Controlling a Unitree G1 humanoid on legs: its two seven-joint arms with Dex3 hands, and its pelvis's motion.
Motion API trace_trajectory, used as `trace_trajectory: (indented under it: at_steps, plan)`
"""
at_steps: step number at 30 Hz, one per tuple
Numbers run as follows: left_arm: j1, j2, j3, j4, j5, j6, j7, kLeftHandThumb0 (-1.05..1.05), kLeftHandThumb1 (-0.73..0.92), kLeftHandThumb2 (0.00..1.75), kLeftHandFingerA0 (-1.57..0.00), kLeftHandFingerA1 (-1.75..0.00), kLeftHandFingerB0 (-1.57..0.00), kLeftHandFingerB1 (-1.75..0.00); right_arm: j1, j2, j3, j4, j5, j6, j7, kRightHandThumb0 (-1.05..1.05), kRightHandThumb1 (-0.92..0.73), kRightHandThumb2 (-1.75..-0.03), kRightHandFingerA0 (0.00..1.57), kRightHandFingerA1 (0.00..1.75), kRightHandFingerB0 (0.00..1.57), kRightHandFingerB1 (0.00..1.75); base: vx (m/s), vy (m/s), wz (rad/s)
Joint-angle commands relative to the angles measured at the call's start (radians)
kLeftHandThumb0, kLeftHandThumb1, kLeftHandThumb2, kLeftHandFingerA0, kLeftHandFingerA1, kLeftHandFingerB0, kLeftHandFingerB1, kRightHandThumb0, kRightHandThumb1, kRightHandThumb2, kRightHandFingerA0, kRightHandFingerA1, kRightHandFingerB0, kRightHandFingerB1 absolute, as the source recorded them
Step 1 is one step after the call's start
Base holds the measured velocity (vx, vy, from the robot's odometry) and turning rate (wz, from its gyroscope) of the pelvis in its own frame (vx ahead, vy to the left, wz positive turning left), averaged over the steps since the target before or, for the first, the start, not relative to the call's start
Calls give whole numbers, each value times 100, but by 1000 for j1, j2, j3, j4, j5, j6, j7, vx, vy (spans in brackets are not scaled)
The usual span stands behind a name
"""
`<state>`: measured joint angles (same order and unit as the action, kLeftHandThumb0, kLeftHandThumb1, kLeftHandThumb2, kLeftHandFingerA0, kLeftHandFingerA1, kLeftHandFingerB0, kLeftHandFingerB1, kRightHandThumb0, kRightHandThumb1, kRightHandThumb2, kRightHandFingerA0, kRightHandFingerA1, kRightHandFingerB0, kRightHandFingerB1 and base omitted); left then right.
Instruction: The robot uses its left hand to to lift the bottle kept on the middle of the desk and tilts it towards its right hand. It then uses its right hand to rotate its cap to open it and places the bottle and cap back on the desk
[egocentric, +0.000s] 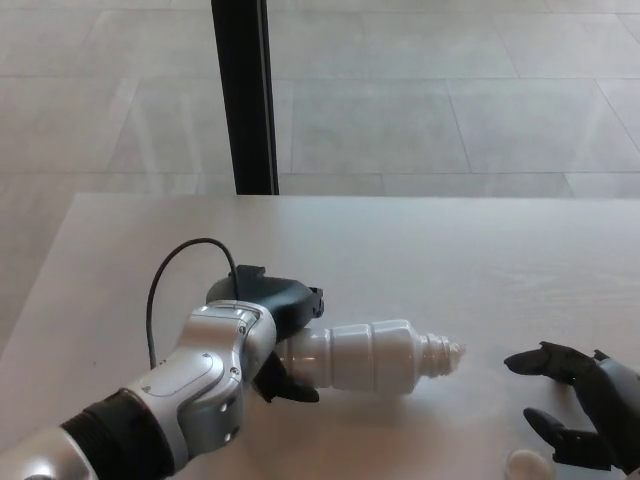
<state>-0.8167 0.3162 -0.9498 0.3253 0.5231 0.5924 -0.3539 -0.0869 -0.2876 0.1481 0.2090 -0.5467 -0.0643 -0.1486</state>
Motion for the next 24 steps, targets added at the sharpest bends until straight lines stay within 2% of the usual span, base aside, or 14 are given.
trace_trajectory:
  at_steps: [1, 5, 8, 21, 22, 23, 24]
  plan:
    - [-148, 189, -95, -267, -19, 199, -633, -105, 59, 103, 0, -8, 0, 0, 54, -99, -10, 135, -39, -19, -42, -21, -64, -63, 48, 85, 66, 46, 0, 0, 0]
    - [-137, 176, 2, -262, -96, 259, -593, -100, 56, 99, 0, -14, 0, 0, 50, -94, -6, 150, -42, -25, -58, -21, -63, -62, 50, 86, 68, 46, 0, 0, 0]
    - [-147, 187, -5, -264, -68, 252, -598, -99, 54, 99, 0, -12, 0, 0, 54, -93, -2, 142, -43, -17, -53, -21, -64, -63, 50, 81, 66, 45, 0, 0, 0]
    - [-100, 193, 30, -309, -80, 293, -596, -99, 56, 99, 0, -16, 0, 0, 55, -95, -5, 168, -31, -39, -99, -21, -62, -63, 48, 86, 66, 46, 0, 0, 0]
    - [-92, 196, 42, -314, -88, 305, -595, -99, 56, 100, 0, -15, 0, 0, 50, -92, -13, 178, -19, -55, -110, -21, -60, -64, 46, 98, 62, 46, 0, 0, 0]
    - [-89, 200, 51, -317, -93, 304, -599, -101, 57, 101, 0, -15, 0, 0, 51, -86, -25, 175, -1, -55, -108, -23, -60, -62, 45, 95, 58, 45, 0, 0, 0]
    - [-72, 209, 74, -325, -100, 296, -587, -100, 56, 101, 0, -14, 0, 0, 47, -90, -35, 178, 19, -78, -100, -30, -63, -59, 36, 78, 43, 37, 0, 0, 0]
